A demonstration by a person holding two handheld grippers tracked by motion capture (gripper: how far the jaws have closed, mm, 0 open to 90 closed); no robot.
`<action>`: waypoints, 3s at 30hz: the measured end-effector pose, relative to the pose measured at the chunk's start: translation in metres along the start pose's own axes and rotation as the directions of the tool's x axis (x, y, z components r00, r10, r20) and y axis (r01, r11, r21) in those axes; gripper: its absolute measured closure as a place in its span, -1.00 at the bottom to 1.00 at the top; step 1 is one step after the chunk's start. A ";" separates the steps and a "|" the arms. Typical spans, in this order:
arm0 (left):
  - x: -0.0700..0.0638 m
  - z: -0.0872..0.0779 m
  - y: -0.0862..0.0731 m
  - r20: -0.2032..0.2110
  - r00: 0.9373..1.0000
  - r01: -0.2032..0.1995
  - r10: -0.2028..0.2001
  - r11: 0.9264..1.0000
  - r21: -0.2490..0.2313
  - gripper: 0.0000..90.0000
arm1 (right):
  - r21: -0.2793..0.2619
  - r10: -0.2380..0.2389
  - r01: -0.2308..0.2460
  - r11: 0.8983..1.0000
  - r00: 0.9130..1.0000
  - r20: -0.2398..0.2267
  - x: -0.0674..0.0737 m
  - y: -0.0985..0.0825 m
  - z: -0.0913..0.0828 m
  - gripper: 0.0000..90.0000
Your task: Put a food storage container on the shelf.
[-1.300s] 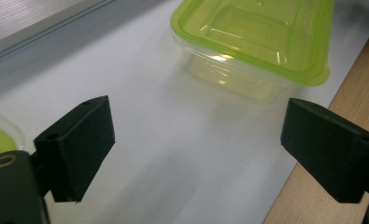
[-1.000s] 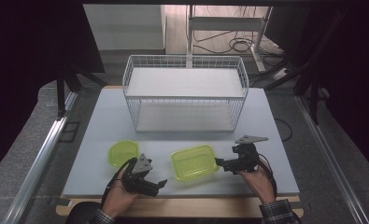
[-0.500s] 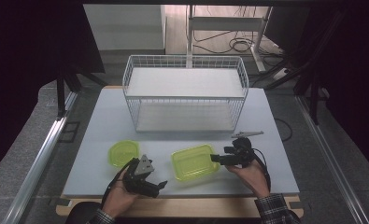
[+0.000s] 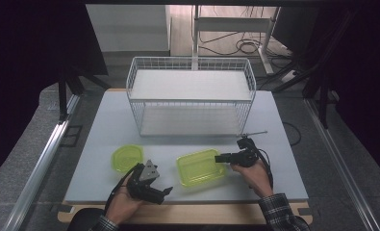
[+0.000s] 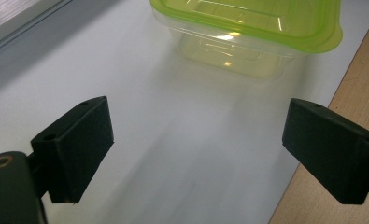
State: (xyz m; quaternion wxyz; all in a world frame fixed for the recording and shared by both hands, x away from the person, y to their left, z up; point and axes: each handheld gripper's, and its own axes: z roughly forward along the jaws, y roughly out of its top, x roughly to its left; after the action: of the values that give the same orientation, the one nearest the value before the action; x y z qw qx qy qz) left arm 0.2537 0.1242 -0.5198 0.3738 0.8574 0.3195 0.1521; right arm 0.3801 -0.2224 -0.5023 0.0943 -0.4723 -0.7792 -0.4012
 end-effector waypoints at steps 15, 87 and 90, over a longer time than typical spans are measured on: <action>0.000 -0.001 0.000 -0.005 1.000 -0.004 0.004 1.000 -0.003 -0.80 | 0.024 0.118 -0.116 0.993 0.984 -0.131 -0.004 0.000 -0.005 0.77; 0.000 0.000 0.000 0.034 0.999 -0.010 0.010 1.000 -0.007 -0.84 | -0.355 0.063 -0.105 0.929 0.990 -0.129 0.066 0.153 -0.099 0.77; 0.000 0.000 0.000 0.034 0.999 -0.013 0.013 1.000 -0.005 -0.84 | -0.368 0.066 -0.105 0.924 0.991 -0.117 0.068 0.162 -0.097 0.78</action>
State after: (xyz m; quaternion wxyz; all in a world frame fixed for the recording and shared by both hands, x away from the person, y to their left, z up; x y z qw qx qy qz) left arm 0.2541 0.1239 -0.5200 0.3802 0.8611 0.3071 0.1404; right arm 0.4531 -0.2096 -0.3154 0.0600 -0.4939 -0.6616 -0.5610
